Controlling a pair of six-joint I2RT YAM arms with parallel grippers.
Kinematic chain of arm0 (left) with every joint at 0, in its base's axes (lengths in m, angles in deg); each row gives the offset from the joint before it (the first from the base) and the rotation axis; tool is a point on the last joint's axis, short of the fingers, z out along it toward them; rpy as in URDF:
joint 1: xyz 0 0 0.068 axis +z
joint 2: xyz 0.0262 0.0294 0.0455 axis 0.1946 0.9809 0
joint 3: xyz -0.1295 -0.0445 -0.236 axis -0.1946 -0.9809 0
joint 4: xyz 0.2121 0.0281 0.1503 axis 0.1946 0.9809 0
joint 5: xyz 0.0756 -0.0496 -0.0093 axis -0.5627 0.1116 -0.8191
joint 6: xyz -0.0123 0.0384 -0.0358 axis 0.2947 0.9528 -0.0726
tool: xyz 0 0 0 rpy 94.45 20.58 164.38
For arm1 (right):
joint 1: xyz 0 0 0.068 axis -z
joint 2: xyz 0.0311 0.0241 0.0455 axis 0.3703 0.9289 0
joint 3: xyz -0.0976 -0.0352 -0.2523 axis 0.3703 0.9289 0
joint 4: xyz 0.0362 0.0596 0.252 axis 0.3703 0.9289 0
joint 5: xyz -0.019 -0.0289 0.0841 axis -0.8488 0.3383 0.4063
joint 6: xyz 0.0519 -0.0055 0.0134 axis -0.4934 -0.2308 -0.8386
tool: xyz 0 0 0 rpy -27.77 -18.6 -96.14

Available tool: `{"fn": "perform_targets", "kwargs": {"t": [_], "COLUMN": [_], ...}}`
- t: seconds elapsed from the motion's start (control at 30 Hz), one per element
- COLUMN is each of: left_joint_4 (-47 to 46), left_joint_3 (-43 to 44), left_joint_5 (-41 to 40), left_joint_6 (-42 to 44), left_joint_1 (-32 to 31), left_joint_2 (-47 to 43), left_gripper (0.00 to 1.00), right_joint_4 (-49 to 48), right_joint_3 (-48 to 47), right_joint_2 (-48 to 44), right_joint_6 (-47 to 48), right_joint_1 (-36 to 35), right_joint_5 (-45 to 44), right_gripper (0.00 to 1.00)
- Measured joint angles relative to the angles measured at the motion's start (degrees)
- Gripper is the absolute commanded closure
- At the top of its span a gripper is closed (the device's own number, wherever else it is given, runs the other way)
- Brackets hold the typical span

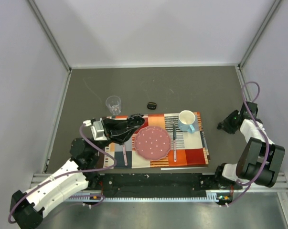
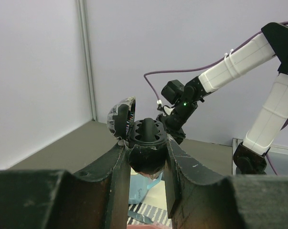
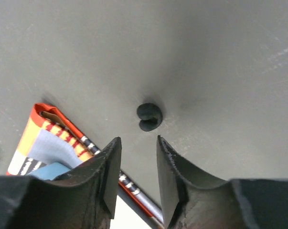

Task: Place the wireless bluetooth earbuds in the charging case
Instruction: Pick up the earbud from the center of the board.

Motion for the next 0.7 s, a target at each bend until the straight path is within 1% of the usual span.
{"fn": "perform_targets", "kwargs": {"t": [0.1,0.27,0.4,0.7], "left_joint_4": [0.1,0.1,0.1,0.1], "left_joint_3": [0.0,0.0,0.0,0.0], "left_joint_5": [0.0,0.0,0.0,0.0], "left_joint_6": [-0.1,-0.1,-0.1,-0.1], "left_joint_1": [0.0,0.0,0.0,0.0], "left_joint_2": [-0.7,-1.5,-1.4,-0.3], "left_gripper": [1.00,1.00,1.00,1.00], "right_joint_4": [0.6,0.9,1.0,0.4], "right_joint_3": [-0.1,-2.0,-2.2,-2.2], "right_joint_2": [0.4,4.3,5.7,7.2], "right_joint_6": [0.5,1.0,1.0,1.1], "right_joint_1": [0.0,0.0,0.4,1.1], "right_joint_5": [-1.4,-2.9,-3.8,-3.9], "right_gripper": [0.59,0.61,0.70,0.75]}}
